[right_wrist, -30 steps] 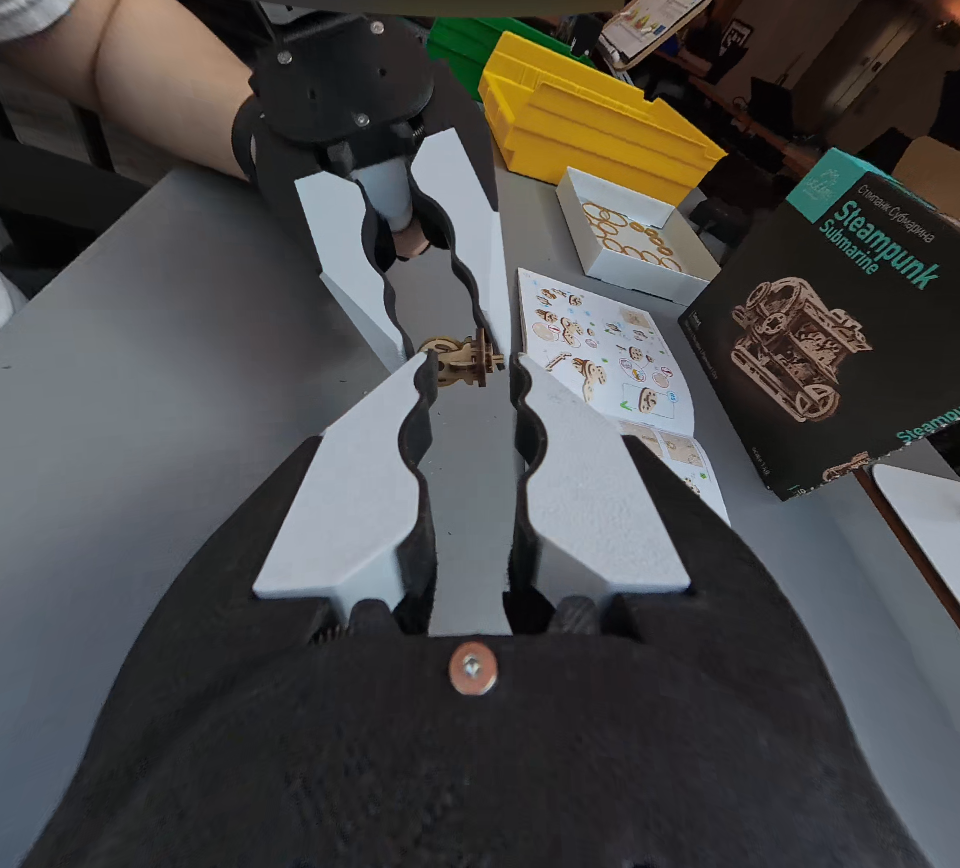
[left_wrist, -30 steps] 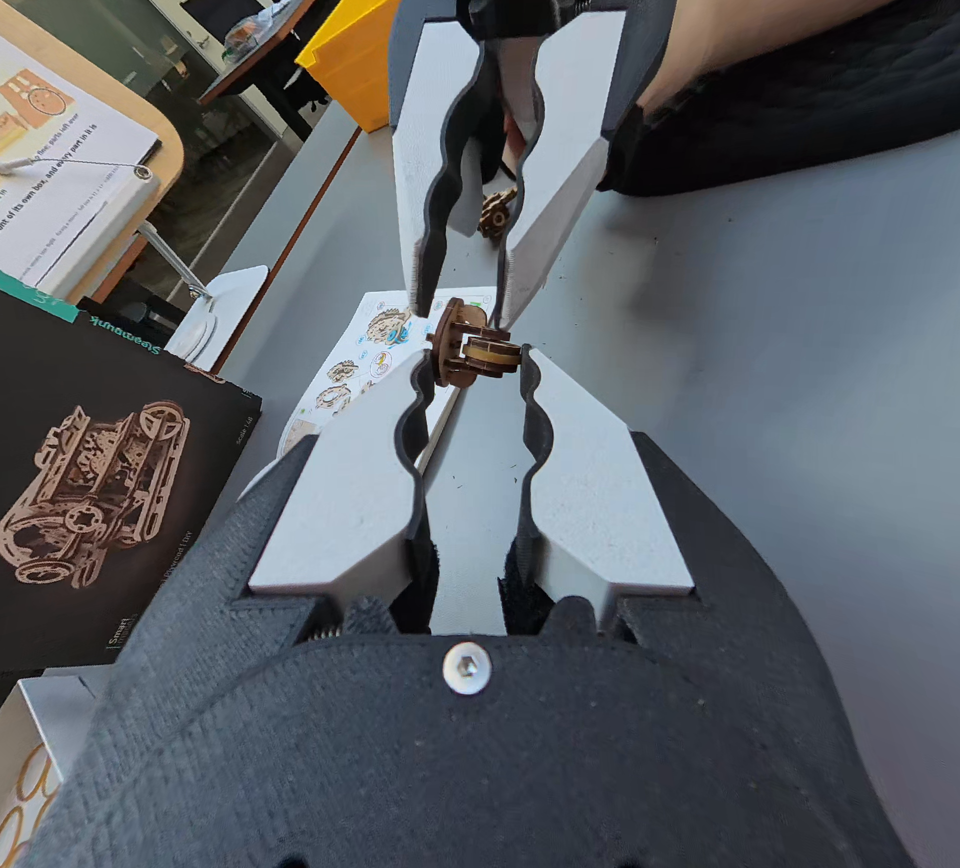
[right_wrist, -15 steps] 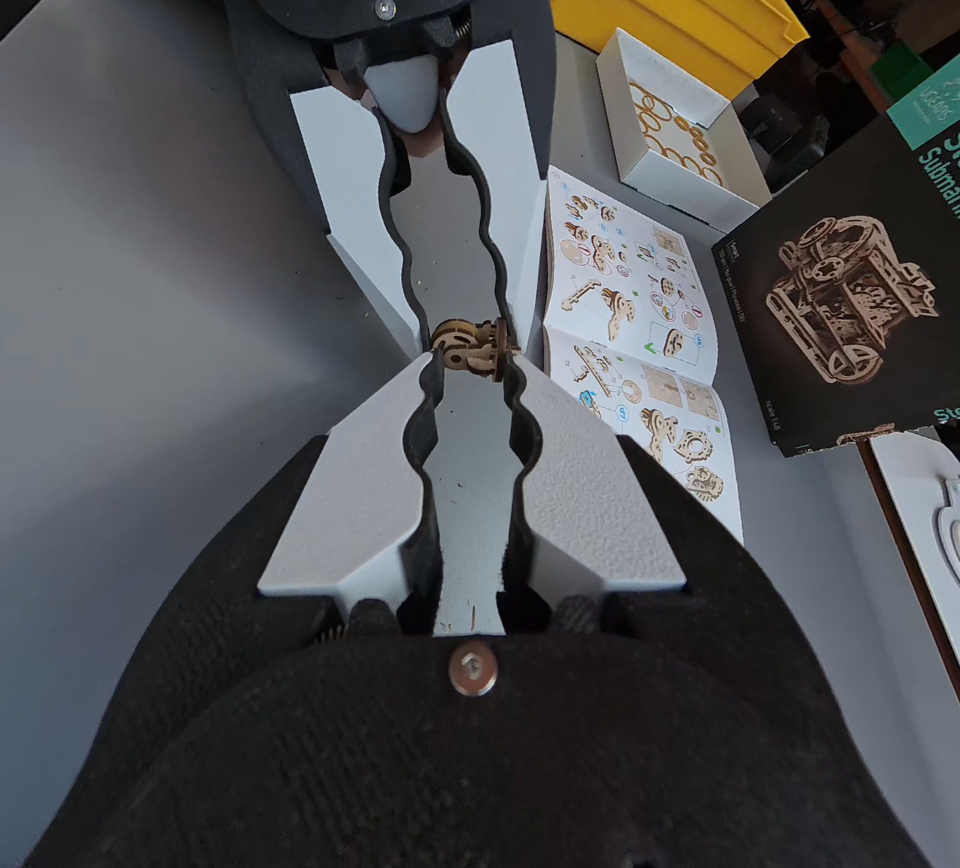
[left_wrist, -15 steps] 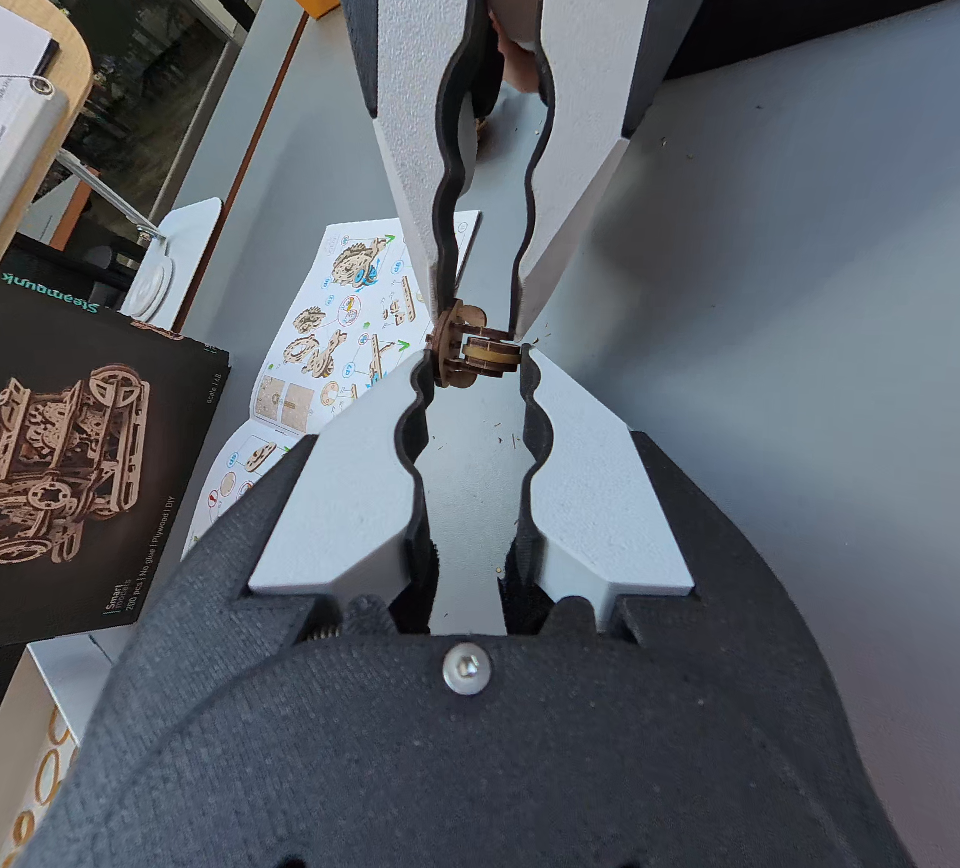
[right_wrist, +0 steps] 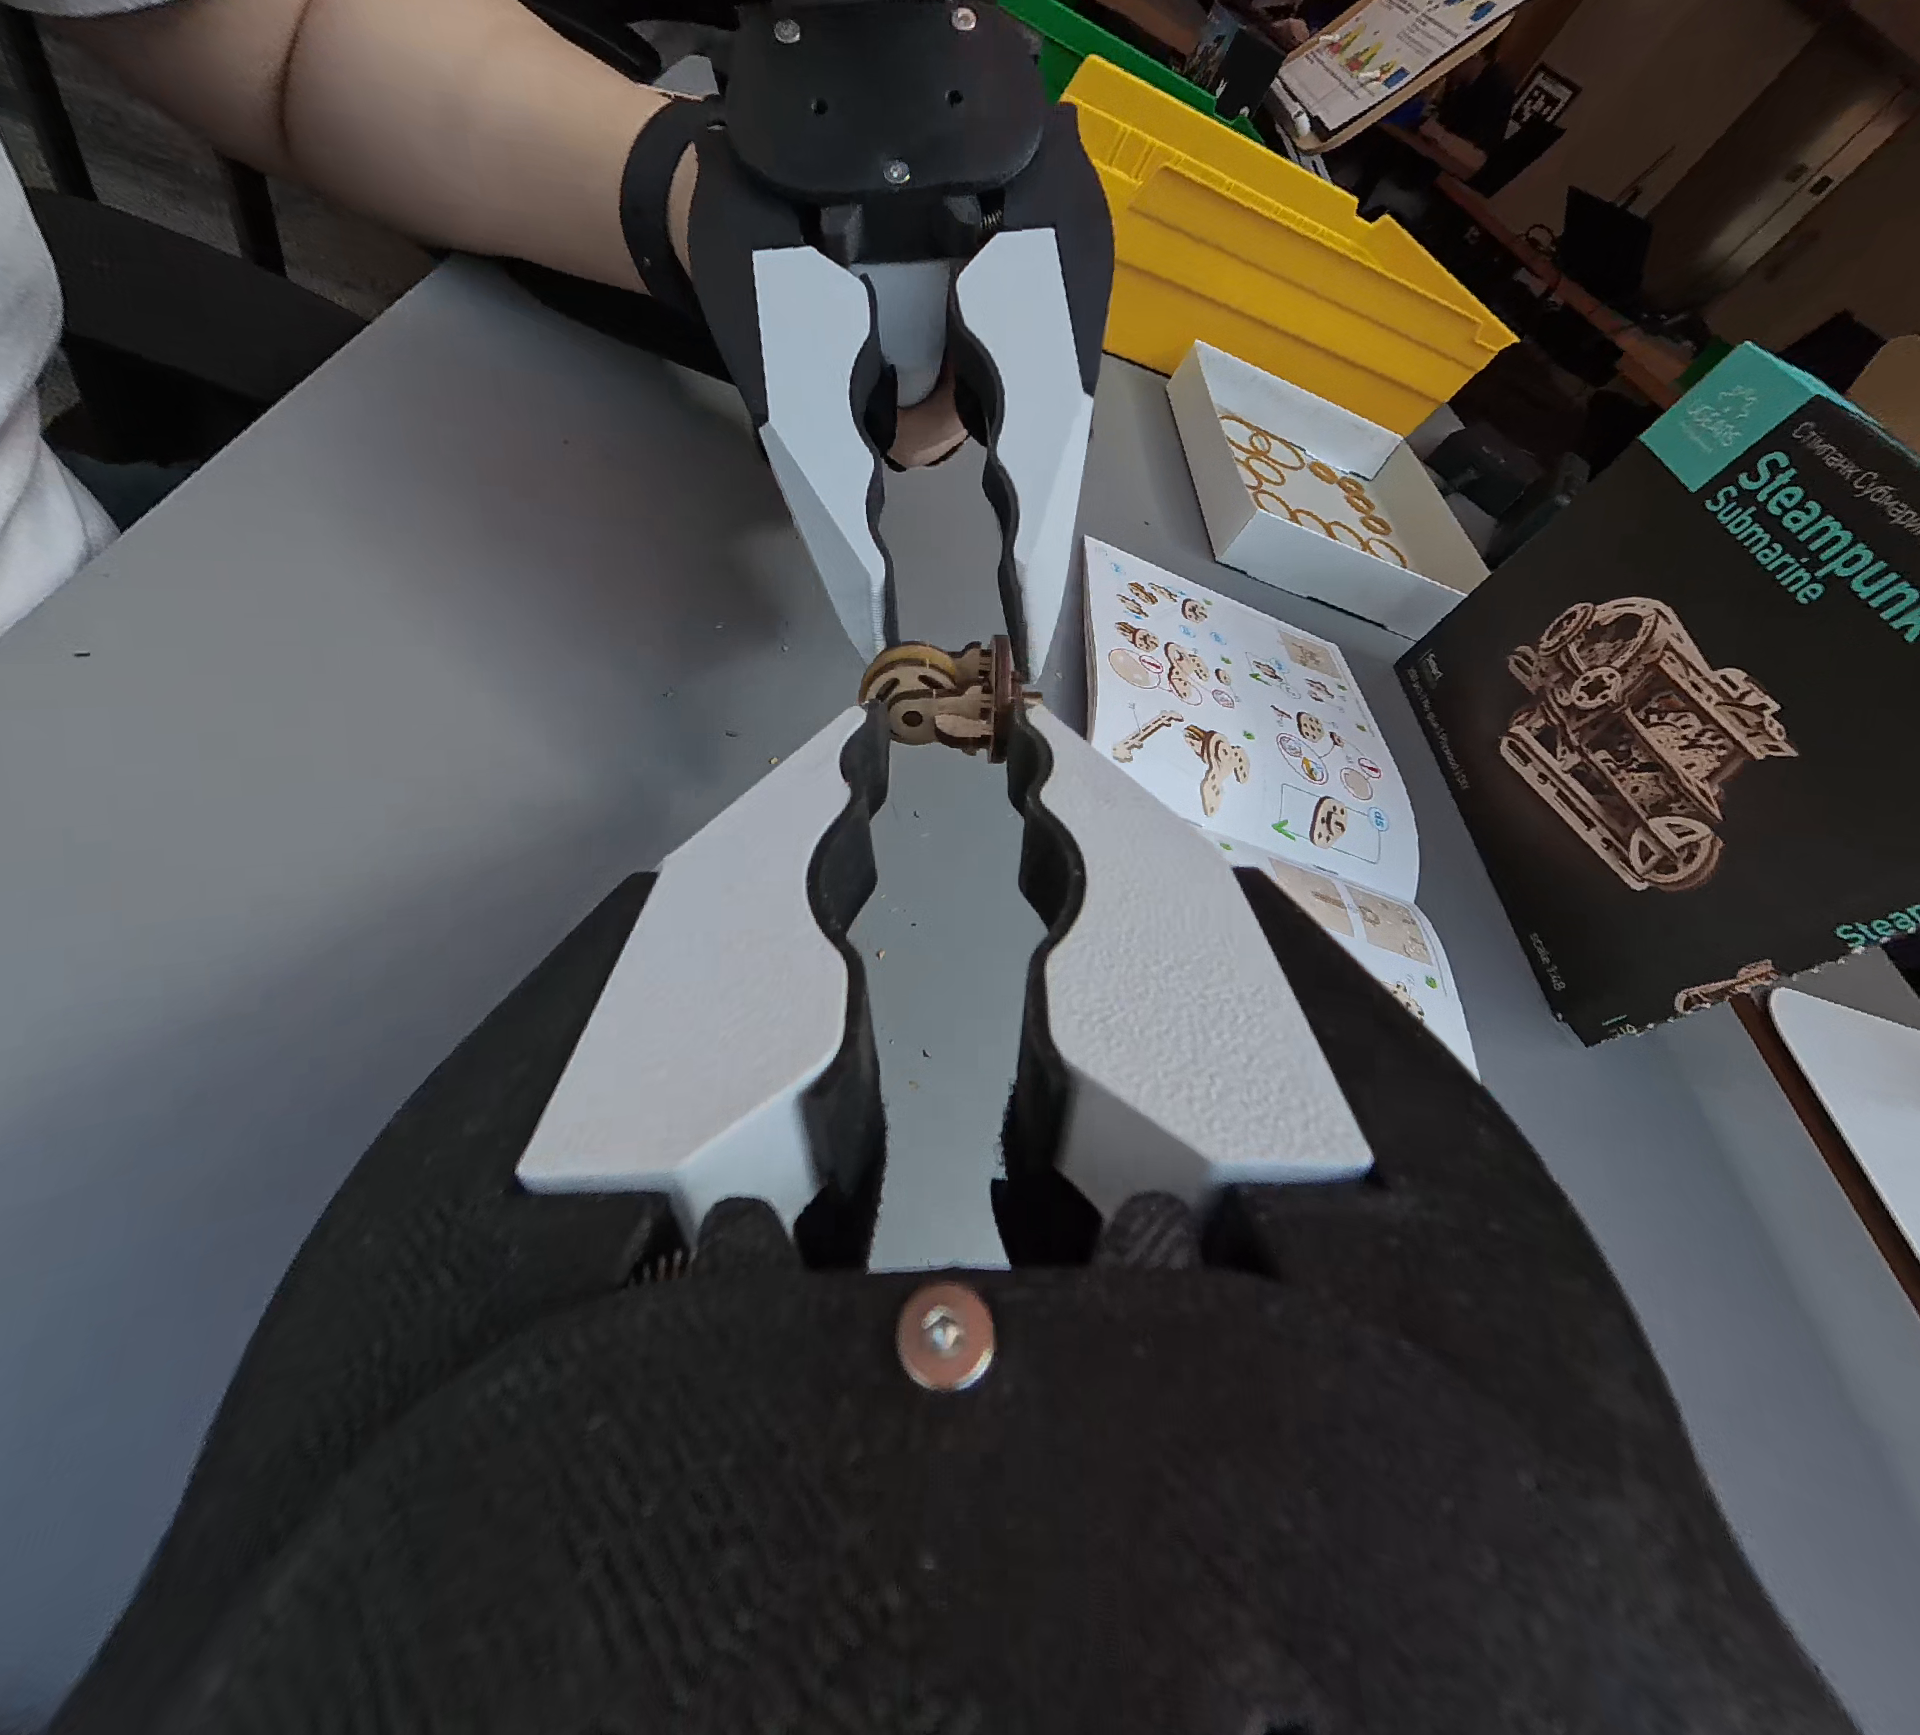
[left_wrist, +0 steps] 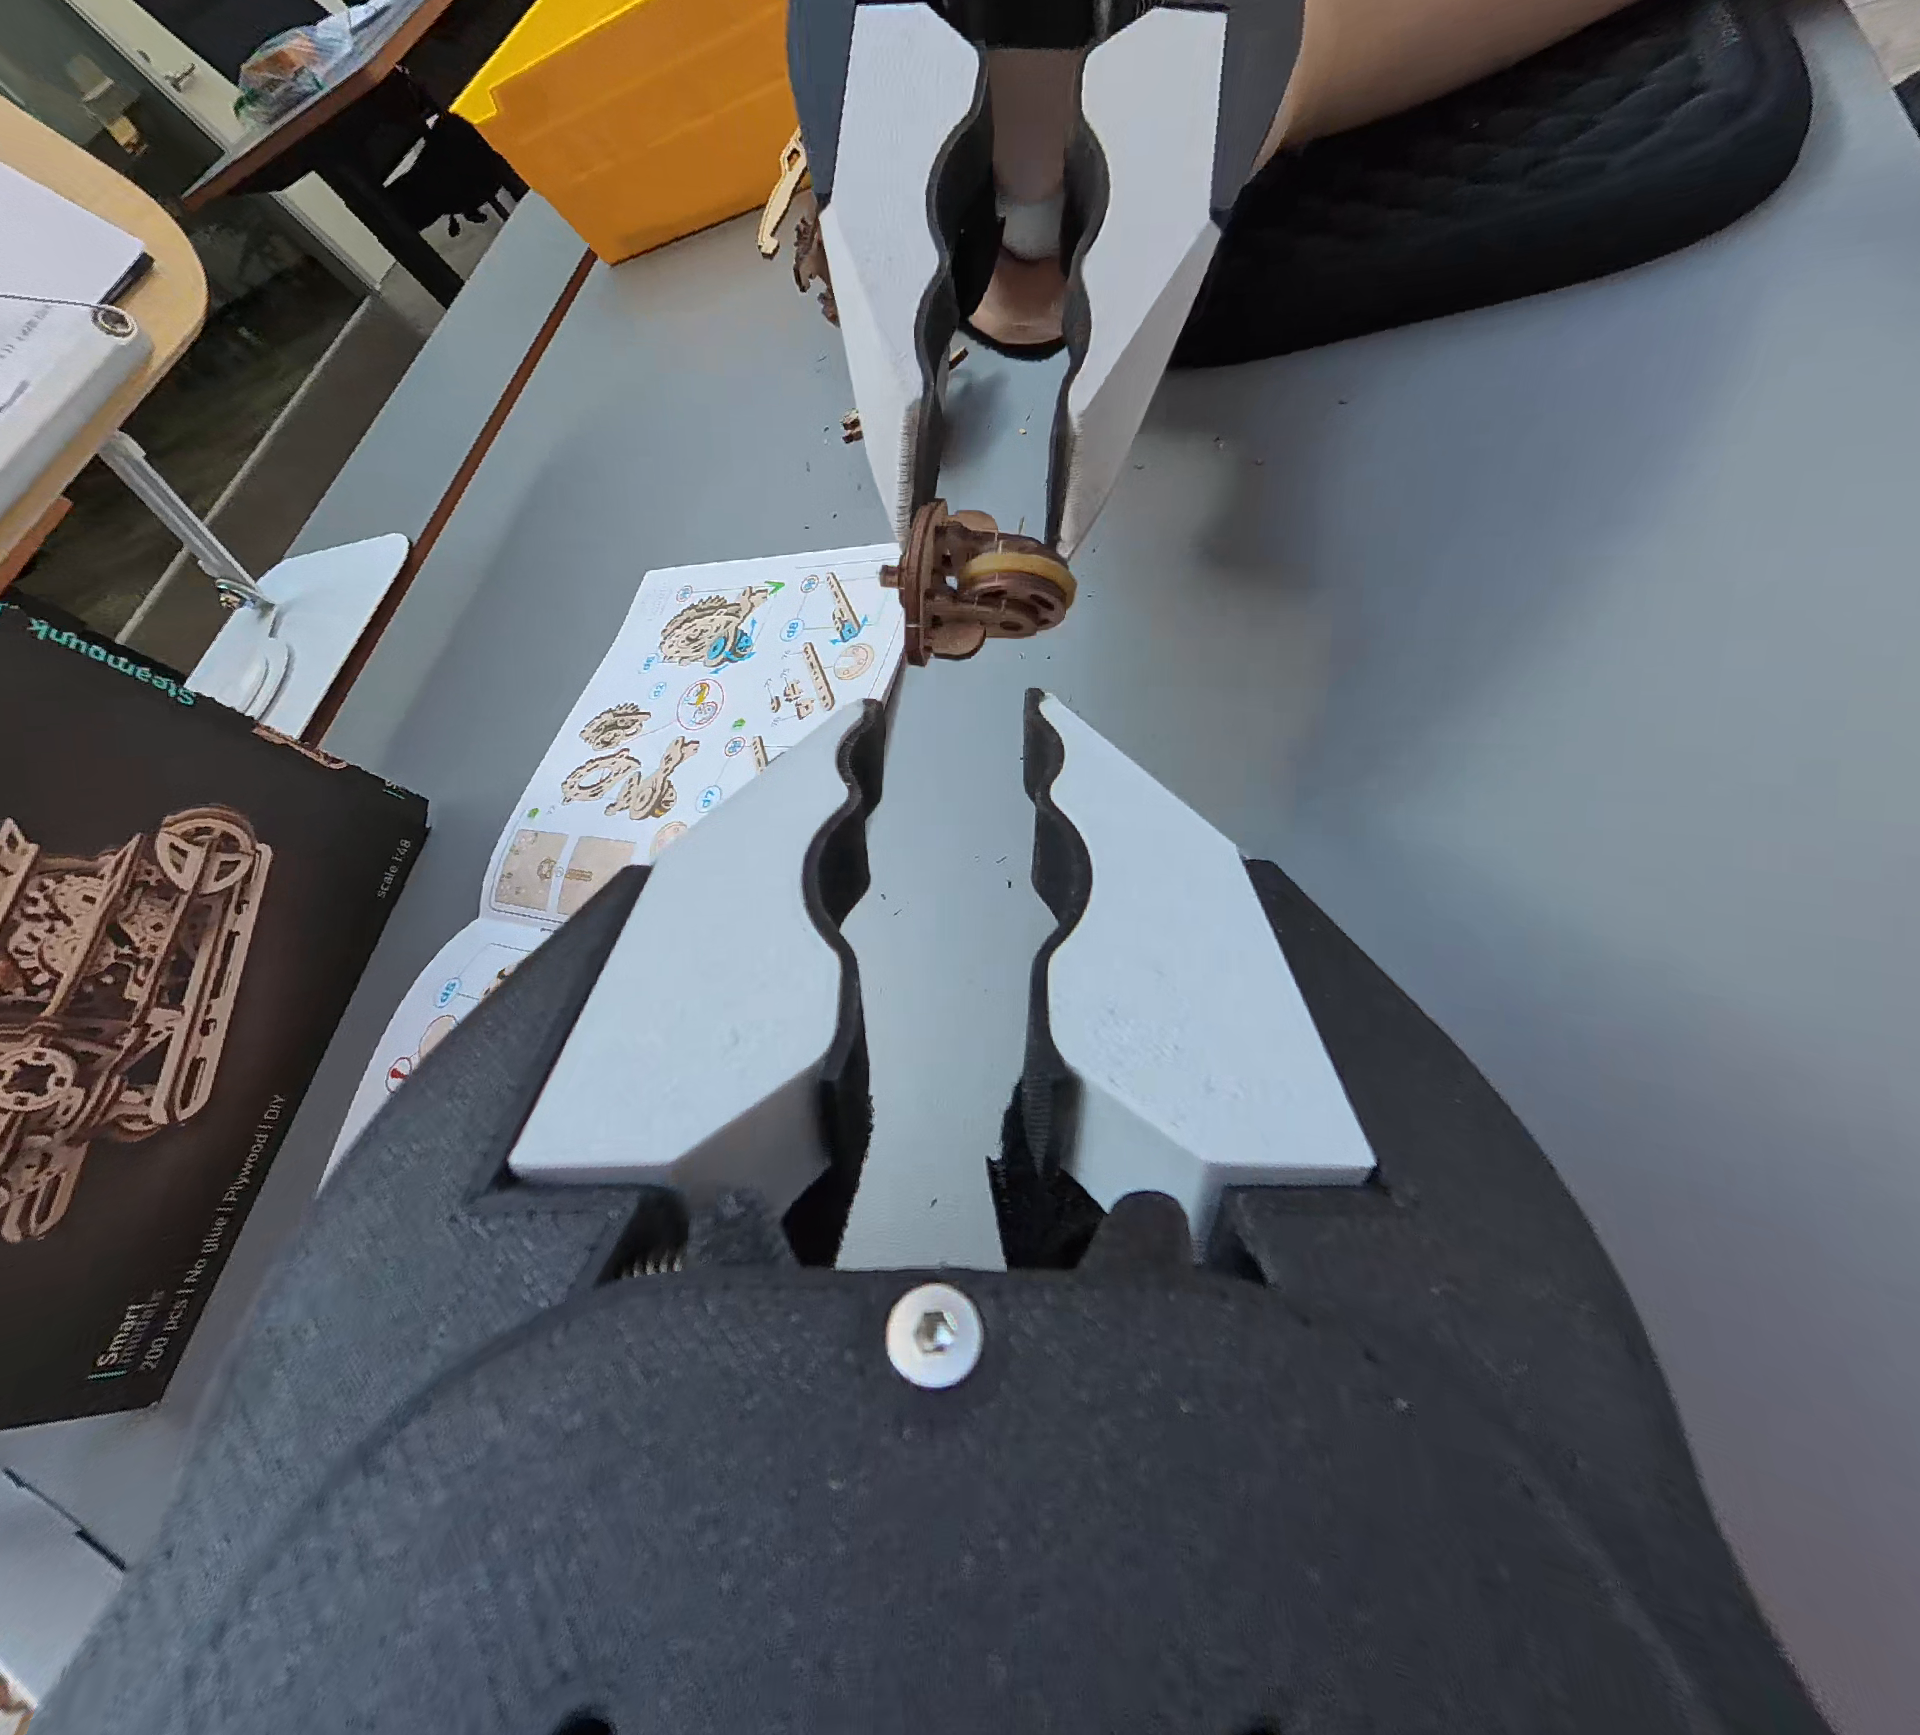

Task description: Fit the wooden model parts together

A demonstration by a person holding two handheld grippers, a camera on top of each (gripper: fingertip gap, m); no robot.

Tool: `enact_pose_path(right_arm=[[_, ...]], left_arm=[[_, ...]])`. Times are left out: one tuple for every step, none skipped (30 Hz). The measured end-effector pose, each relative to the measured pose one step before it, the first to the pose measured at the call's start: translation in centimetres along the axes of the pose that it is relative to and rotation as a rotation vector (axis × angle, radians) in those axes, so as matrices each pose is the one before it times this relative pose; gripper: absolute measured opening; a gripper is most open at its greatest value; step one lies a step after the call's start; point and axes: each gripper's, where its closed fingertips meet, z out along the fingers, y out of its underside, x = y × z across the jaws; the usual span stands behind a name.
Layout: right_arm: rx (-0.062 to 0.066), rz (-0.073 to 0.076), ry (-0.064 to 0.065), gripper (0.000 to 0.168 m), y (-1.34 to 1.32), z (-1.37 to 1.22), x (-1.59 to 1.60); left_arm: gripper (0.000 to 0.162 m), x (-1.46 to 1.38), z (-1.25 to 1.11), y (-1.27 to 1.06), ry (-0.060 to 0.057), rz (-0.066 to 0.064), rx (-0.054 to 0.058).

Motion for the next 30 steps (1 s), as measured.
enact_pose_path(right_arm=[[0.0208, 0.0131, -0.0163, 0.022, -0.203, -0.049, -0.148], [0.0133, 0.0119, -0.0178, 0.022, -0.082, -0.012, -0.178], [0.0042, 0.0099, -0.0126, 0.022, 0.039, -0.005, -0.102], [0.0054, 0.0031, -0.0137, 0.022, -0.002, -0.004, -0.169], [0.0031, 0.0012, -0.0143, 0.022, -0.006, 0.012, -0.206], [-0.0025, -0.0009, -0.0061, 0.022, 0.075, 0.048, -0.096], [-0.0048, -0.0044, -0.0078, 0.022, 0.113, 0.089, -0.154], [-0.0048, -0.0055, -0.0094, 0.022, 0.120, 0.112, -0.186], [-0.0068, -0.0074, -0.0070, 0.022, 0.145, 0.138, -0.168], [-0.0123, -0.0075, -0.0094, 0.022, 0.245, 0.131, -0.193], [-0.0062, -0.0066, -0.0042, 0.022, 0.163, 0.084, -0.106], [-0.0030, -0.0047, -0.0033, 0.022, 0.100, 0.041, -0.066], [0.0004, -0.0016, -0.0047, 0.022, 0.065, 0.021, -0.060], [-0.0031, 0.0035, -0.0114, 0.022, 0.147, 0.044, -0.145], [-0.0052, 0.0044, -0.0039, 0.022, 0.191, 0.101, -0.054], [-0.0047, 0.0005, -0.0046, 0.022, 0.168, 0.115, -0.097], [-0.0076, 0.0015, -0.0112, 0.022, 0.251, 0.147, -0.176], [-0.0144, 0.0058, -0.0048, 0.022, 0.374, 0.160, -0.061], [-0.0227, 0.0041, -0.0054, 0.022, 0.503, 0.186, -0.065], [-0.0295, 0.0054, -0.0092, 0.022, 0.576, 0.254, -0.144], [-0.0227, 0.0023, -0.0096, 0.022, 0.475, 0.276, -0.180], [-0.0263, -0.0027, -0.0058, 0.022, 0.492, 0.272, -0.157], [-0.0292, -0.0081, -0.0065, 0.021, 0.390, 0.226, -0.161], [-0.0225, -0.0093, -0.0024, 0.021, 0.290, 0.207, -0.123], [-0.0228, -0.0098, 0.0014, 0.022, 0.287, 0.194, -0.076], [-0.0193, -0.0098, -0.0010, 0.022, 0.241, 0.179, -0.115], [-0.0164, -0.0094, -0.0010, 0.021, 0.198, 0.142, -0.107], [-0.0183, -0.0068, -0.0009, 0.022, 0.225, 0.132, -0.073], [0.0015, 0.0028, 0.0043, 0.021, -0.011, -0.007, 0.063], [-0.0038, 0.0104, -0.0018, 0.022, 0.075, -0.010, 0.041]], left_arm=[[0.024, 0.229, 0.005, -0.002, 0.0155, 0.0094, 0.0067], [0.022, 0.429, -0.005, -0.215, 0.0219, 0.0125, 0.0176], [0.018, 0.297, 0.013, -0.237, 0.0116, 0.0125, 0.0148], [0.015, -0.069, 0.014, -0.070, -0.0123, 0.0098, 0.0044], [0.014, -0.011, 0.044, 0.086, -0.0041, 0.0072, -0.0045], [0.014, 0.212, 0.069, 0.135, 0.0121, 0.0012, -0.0070], [0.016, 0.135, 0.100, 0.097, 0.0058, -0.0018, -0.0043], [0.019, 0.229, 0.103, 0.007, 0.0107, 0.0002, -0.0015], [0.019, 0.187, 0.084, -0.035, 0.0067, 0.0022, -0.0003], [0.018, -0.155, 0.046, -0.008, -0.0161, 0.0038, -0.0006], [0.017, 0.022, 0.036, 0.100, -0.0020, 0.0056, -0.0066], [0.014, 0.201, 0.058, 0.105, 0.0107, 0.0029, -0.0048], [0.011, 0.208, 0.077, 0.060, 0.0103, 0.0014, -0.0029], [0.011, 0.198, 0.085, 0.120, 0.0087, 0.0046, -0.0073], [0.011, 0.093, 0.092, 0.188, 0.0031, 0.0083, -0.0109], [0.011, 0.128, 0.077, 0.200, 0.0052, 0.0075, -0.0101], [0.011, 0.229, 0.085, 0.234, 0.0112, 0.0048, -0.0116], [0.011, 0.141, 0.127, 0.297, 0.0071, 0.0033, -0.0146], [0.011, 0.137, 0.163, 0.309, 0.0061, 0.0018, -0.0143], [0.010, 0.209, 0.186, 0.316, 0.0111, 0.0011, -0.0156], [0.011, 0.261, 0.229, 0.411, 0.0146, 0.0008, -0.0213], [0.011, 0.243, 0.251, 0.409, 0.0124, 0.0005, -0.0199], [0.011, 0.214, 0.227, 0.323, 0.0097, 0.0011, -0.0158], [0.011, 0.170, 0.191, 0.281, 0.0083, -0.0003, -0.0140], [0.011, 0.128, 0.157, 0.239, 0.0076, -0.0038, -0.0121], [0.011, 0.132, 0.137, 0.202, 0.0078, -0.0032, -0.0099], [0.011, 0.145, 0.160, 0.192, 0.0059, -0.0021, -0.0091], [0.011, 0.110, 0.165, 0.140, 0.0032, -0.0060, -0.0071], [0.011, -0.025, 0.041, 0.008, -0.0032, -0.0056, -0.0006], [0.011, -0.042, 0.023, -0.018, -0.0049, -0.0027, -0.0010]])
